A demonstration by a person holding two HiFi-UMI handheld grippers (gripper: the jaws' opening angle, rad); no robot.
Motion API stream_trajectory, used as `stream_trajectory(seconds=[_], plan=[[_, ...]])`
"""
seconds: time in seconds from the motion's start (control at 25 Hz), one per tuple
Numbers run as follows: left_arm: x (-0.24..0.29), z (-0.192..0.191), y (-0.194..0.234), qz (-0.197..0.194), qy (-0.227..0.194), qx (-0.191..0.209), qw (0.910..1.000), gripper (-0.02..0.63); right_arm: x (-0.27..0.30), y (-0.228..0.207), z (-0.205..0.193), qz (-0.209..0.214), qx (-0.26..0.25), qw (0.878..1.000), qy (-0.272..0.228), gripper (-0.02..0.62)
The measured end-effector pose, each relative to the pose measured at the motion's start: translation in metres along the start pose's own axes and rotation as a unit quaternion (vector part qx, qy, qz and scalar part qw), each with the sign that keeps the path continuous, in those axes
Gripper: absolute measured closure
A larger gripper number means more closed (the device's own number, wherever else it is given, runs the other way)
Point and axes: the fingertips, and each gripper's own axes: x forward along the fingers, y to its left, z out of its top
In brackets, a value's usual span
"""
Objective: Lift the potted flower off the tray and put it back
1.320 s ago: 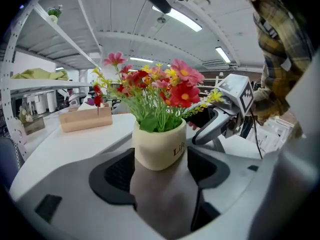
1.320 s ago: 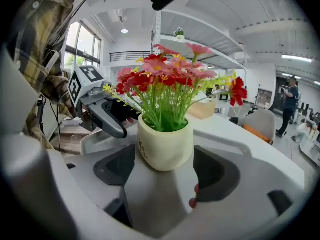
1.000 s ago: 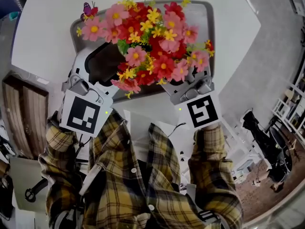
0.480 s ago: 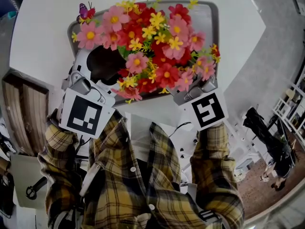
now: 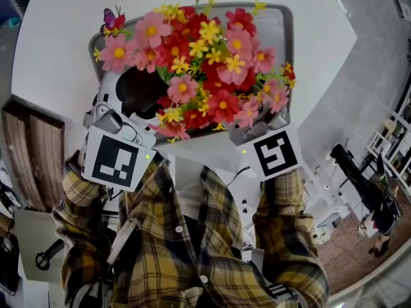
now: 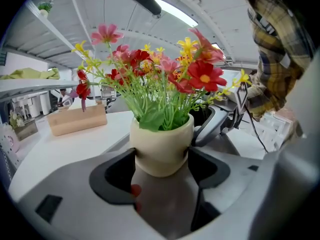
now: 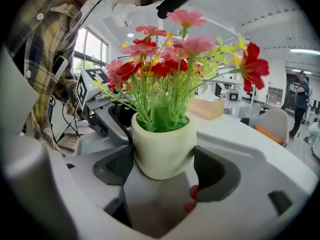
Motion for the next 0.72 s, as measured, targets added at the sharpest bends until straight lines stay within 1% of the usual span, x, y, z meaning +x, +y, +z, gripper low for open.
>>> stream_trajectory(seconds=[0.16,0.28,0.4,0.56,0.72], plan=[[0.001,-0.003,0.002,0.002,0.009,0.008,0.9999,0.282,0.002,0.000,-0.003,-0.007,-0.013,1.000,0.013,0.238],[0.001,-0.001,0.003,0.001,0.007,0.010,0.9999,0.282,0.002,0.000,-0.003,-0.011,-0.016,1.000,0.015,0.238],[-0.004,0.009,0.000,-0.002,0.002,0.006,1.0000,0.282,-0.007,0.001,0.006,-0.015,-0.011,1.000,0.006,0.238],[-0.011,0.029,-0.005,0.001,-0.008,0.016,0.9998,0.282,-0.022,-0.002,0.021,-0.023,-0.014,1.000,-0.003,0.238],[-0.008,0.014,0.002,0.003,-0.015,0.014,0.9998,0.282,-0.008,0.000,0.012,-0.025,-0.018,1.000,-0.002,0.238]])
